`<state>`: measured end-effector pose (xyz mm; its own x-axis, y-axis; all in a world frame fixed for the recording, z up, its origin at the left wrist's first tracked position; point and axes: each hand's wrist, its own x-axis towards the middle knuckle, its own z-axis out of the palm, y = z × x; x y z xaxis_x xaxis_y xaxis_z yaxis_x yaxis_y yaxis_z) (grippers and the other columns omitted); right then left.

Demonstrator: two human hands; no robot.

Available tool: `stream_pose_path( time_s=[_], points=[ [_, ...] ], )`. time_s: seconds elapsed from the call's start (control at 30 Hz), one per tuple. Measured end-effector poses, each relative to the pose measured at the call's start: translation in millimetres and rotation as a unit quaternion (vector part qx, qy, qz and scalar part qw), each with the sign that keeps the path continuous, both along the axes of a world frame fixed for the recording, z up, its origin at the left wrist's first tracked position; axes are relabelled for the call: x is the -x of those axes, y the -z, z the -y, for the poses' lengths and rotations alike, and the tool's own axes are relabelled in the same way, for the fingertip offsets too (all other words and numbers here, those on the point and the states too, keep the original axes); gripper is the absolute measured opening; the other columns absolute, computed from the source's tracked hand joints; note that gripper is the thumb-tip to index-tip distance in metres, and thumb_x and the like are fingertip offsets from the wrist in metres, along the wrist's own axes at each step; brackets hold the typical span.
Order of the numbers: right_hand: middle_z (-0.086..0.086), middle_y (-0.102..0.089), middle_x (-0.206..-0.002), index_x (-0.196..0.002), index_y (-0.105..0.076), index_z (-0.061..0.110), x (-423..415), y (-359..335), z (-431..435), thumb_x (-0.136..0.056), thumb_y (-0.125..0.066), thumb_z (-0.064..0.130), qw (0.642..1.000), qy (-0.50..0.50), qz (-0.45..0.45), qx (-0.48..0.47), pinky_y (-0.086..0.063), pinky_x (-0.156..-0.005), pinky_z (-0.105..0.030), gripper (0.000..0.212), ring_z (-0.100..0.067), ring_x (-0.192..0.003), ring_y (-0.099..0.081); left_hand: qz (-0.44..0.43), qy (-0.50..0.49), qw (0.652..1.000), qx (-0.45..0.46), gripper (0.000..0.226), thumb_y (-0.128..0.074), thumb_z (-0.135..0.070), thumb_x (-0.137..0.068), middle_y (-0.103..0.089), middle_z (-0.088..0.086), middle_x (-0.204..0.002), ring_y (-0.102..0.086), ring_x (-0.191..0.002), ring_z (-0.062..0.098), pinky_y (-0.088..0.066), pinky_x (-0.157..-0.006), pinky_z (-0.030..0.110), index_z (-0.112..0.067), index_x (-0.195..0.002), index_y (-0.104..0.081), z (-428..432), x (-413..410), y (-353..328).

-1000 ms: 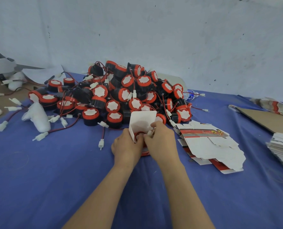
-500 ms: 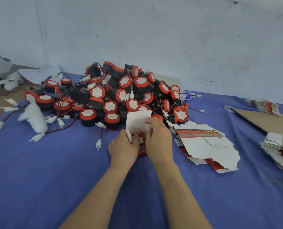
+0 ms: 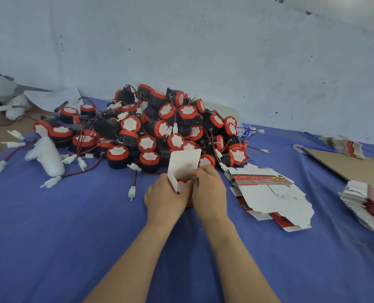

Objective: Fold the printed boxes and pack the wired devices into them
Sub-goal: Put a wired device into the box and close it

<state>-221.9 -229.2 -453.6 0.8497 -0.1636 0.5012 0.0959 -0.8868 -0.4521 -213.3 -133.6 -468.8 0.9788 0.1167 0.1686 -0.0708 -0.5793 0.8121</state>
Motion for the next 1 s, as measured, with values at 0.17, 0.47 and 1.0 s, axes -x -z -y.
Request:
stream_pose_path(
  time_s=[0.17,0.47,1.0],
  points=[
    [0.001,-0.062,-0.102,-0.107,-0.063,0.020,3.4,-5.9,0.0,-0.097,-0.043,0.018,0.993,0.067,-0.033,0.093,-0.018,-0.084,-0.027,0.023,-0.018,-0.104,-0.051,-0.001,0.003,1.000,0.017,0.047,-0.061,-0.051,-0.086,-0.065,0.002,-0.110,-0.059,-0.103,0.024,-0.049,-0.088,0.041,-0.016,-0.116,-0.053,-1.6,1.1,-1.1],
    [0.007,-0.063,-0.113,-0.104,-0.069,0.022,10.3,-18.0,11.6,-0.096,-0.050,0.041,0.993,0.004,-0.101,0.059,-0.010,-0.113,-0.040,0.028,-0.008,-0.134,-0.030,-0.005,0.005,0.999,0.034,0.039,-0.058,-0.044,-0.085,-0.065,0.001,-0.108,-0.058,-0.104,0.025,-0.048,-0.090,0.044,-0.018,-0.114,-0.055,-3.7,0.3,-0.9],
    [0.002,-0.050,-0.078,-0.097,-0.039,0.012,3.2,-5.8,16.7,-0.086,-0.068,0.020,0.976,0.080,-0.087,-0.182,-0.034,-0.050,-0.027,0.032,-0.015,-0.064,-0.047,-0.015,0.003,1.000,0.015,0.037,-0.060,-0.045,-0.083,-0.064,0.000,-0.108,-0.055,-0.109,0.024,-0.045,-0.093,0.043,-0.020,-0.111,-0.054,-3.2,-1.0,-1.8]
  ],
)
